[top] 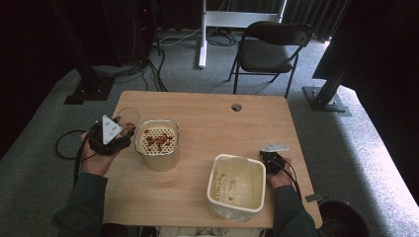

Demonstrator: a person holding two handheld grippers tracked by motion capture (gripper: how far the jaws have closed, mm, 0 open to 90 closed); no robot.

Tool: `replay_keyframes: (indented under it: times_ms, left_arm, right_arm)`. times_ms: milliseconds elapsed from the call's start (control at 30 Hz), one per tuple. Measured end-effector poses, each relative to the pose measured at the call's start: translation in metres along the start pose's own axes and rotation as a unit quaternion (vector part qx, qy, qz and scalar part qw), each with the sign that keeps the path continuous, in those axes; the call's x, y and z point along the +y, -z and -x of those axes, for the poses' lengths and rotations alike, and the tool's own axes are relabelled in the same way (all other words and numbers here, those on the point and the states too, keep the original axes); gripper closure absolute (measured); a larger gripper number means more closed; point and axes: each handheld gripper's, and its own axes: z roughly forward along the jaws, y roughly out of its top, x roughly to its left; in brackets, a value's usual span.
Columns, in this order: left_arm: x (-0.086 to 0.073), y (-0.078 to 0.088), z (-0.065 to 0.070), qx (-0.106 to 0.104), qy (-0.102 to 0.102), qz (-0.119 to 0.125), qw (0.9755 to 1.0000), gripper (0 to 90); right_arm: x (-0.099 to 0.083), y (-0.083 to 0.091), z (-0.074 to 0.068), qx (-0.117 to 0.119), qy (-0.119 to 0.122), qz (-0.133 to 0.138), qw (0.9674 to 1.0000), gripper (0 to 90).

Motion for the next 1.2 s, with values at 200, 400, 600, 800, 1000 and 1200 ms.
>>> replay_keyframes:
  times_ms: [200, 400, 600, 800, 1000, 1200]
  left_arm:
    - [0.008, -0.002, 0.003, 0.000, -0.024, -0.005, 0.9997, 41.1]
    - [0.019, -0.003, 0.007, 0.012, -0.066, -0.013, 0.9977, 41.1]
    - [0.027, -0.004, 0.014, 0.020, -0.120, -0.026, 0.9922, 41.1]
    - [0.030, -0.005, 0.021, 0.024, -0.169, -0.036, 0.9846, 41.2]
    - [0.030, -0.006, 0.031, 0.044, -0.222, -0.043, 0.9731, 43.1]
    - [0.029, -0.009, 0.038, 0.058, -0.246, -0.042, 0.9667, 43.5]
  right_arm:
    - [0.000, 0.000, 0.000, 0.000, 0.000, 0.000, 1.0000, 33.8]
    - [0.000, 0.000, 0.000, 0.000, 0.000, 0.000, 1.0000, 33.8]
    - [0.000, 0.000, 0.000, 0.000, 0.000, 0.000, 1.0000, 33.8]
    - [0.000, 0.000, 0.000, 0.000, 0.000, 0.000, 1.0000, 33.9]
    - [0.000, 0.000, 0.000, 0.000, 0.000, 0.000, 1.0000, 33.9]
    - [0.000, 0.000, 0.000, 0.000, 0.000, 0.000, 1.0000, 33.8]
